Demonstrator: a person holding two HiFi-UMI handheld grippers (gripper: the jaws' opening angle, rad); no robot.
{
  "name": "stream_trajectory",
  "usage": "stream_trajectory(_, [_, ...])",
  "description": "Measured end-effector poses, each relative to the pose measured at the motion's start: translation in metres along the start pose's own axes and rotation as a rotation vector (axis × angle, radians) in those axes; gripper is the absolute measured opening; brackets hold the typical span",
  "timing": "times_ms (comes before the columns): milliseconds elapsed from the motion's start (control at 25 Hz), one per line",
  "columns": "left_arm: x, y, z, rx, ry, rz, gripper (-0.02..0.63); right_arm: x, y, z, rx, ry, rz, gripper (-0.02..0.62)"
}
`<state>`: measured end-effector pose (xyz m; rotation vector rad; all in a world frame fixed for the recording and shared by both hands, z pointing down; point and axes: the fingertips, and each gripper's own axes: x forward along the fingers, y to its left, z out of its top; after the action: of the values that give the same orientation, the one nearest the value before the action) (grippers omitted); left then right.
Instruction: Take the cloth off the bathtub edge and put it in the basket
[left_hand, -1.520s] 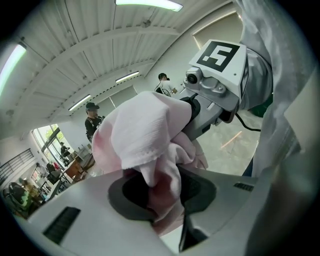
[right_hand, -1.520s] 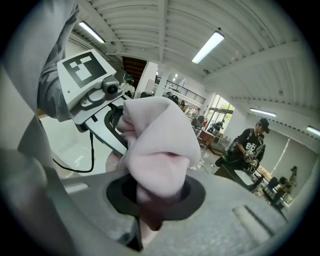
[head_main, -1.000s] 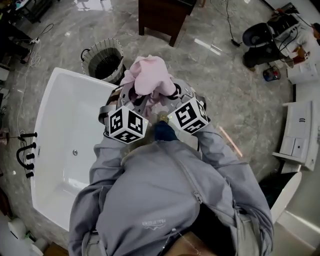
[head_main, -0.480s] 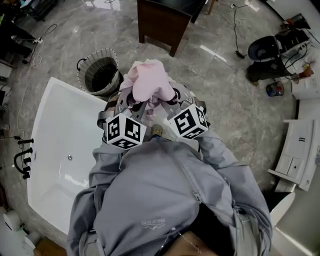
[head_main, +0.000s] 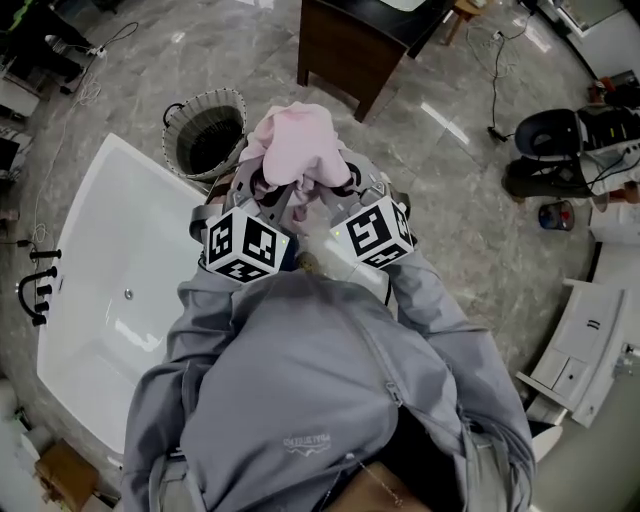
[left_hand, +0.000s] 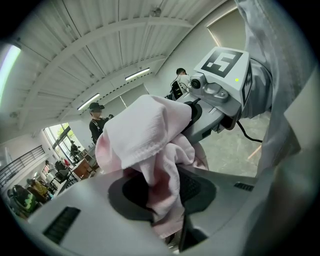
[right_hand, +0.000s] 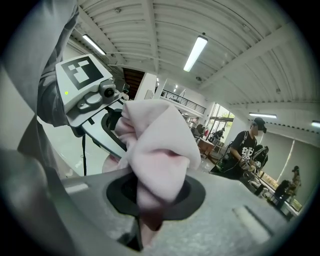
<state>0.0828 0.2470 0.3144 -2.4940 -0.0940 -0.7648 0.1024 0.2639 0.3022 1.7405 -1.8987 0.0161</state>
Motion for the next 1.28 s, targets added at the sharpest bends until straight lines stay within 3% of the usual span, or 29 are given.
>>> stream_trajectory(400, [0.021,0.058,-0.024,-0.067,0.013,0.105,0.114,0.061,-0.027,0.016,-0.054,-0.030,0.053,0.051])
stream_trajectory(600, [0.036,0.100,-0.053,-0.132,0.035,0.151,0.114,0.115,-0.040,0.026,-0.083,-0.035,0.120,0.051])
stream_trajectory(760, [0.049,0.141,-0.085,-0.177,0.064,0.181,0.114,0.168,-0.049,0.035,-0.111,-0.038,0.174,0.051])
stream_trajectory(1040, [0.047,0.231,-0.110,-0.186,0.104,0.241,0.114,0.242,-0.078,0.087,-0.133,-0.082,0.233,0.051])
stream_trajectory(1280, [0.058,0.283,-0.140,-0.201,0.133,0.300,0.114,0.300,-0.092,0.104,-0.143,-0.119,0.274,0.051])
